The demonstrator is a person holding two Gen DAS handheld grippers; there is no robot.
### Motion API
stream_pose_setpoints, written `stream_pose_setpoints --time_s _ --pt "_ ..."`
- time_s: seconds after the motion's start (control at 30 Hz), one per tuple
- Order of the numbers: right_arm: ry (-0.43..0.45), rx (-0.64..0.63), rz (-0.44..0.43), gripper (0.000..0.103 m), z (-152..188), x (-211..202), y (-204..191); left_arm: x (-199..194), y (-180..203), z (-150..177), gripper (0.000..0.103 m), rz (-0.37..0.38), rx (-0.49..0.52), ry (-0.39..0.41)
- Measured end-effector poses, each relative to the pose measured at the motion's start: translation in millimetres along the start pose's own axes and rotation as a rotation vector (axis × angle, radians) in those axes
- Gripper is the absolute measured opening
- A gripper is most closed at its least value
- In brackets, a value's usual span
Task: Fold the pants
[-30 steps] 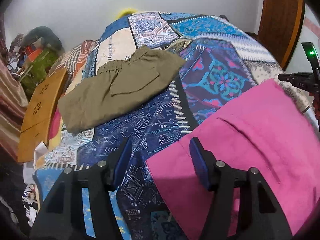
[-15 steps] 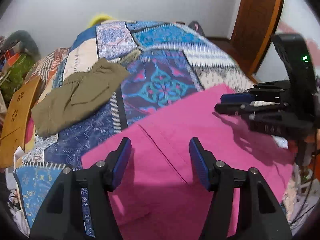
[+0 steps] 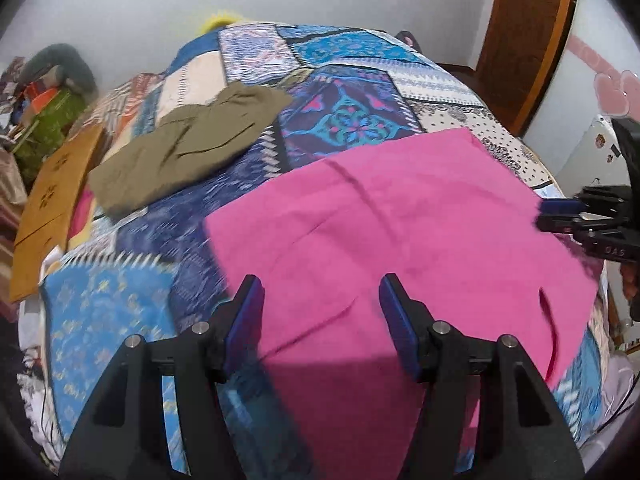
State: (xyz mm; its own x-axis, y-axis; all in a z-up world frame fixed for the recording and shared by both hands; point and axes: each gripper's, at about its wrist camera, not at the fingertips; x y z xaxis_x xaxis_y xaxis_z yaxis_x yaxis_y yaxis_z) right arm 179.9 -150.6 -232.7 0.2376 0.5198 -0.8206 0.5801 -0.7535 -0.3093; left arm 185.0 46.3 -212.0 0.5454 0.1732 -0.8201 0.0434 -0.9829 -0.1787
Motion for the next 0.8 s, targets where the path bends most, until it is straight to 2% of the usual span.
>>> stream_pose_setpoints --time_s 0.13,0.2,0.3,0.47,0.57,0.73,0.8 --pt "0.001 0.060 0.034 0.027 25.3 -13.7 12.3 -15.4 -18.6 21.0 0.061 0.005 -0.037 -0.008" --pt "0.015 0.081 0.049 0.027 32.0 -21.8 14.3 -22.4 -23.4 29.8 0.061 -0.045 -0.031 -0.010" --pt "0.035 0.097 0.068 0.027 35.1 -33.0 12.4 -31.2 -32.0 43.5 0.061 -0.068 -0.039 -0.015" --pt "0.123 0.079 0.068 0.027 32.2 -63.2 -6.4 -52.5 -49.8 58.7 0.061 -0.067 -0.085 -0.016" --pt "0.177 0.043 0.064 0.028 27.1 -76.9 -24.8 -69.2 -54.6 65.0 0.061 -0.019 -0.136 -0.004" --pt "0.243 -0.017 0.034 0.032 20.1 -83.5 -57.0 -81.0 -48.0 74.3 0.062 0.152 -0.227 -0.038" --pt "0.254 -0.042 0.035 0.032 19.4 -81.3 -66.8 -79.8 -38.3 77.4 0.062 0.174 -0.234 -0.057"
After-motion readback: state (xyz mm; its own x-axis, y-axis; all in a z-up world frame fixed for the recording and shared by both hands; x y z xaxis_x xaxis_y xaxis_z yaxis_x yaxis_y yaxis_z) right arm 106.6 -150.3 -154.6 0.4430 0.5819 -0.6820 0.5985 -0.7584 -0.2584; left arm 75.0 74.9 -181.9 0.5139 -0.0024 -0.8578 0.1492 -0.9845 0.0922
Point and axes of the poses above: each gripper's, at about its wrist camera, not at the fingertips, and x roughly the way its jaws point, y to its right, z to its underside, and after that the axes turned 12 degrees about -z, right-handed
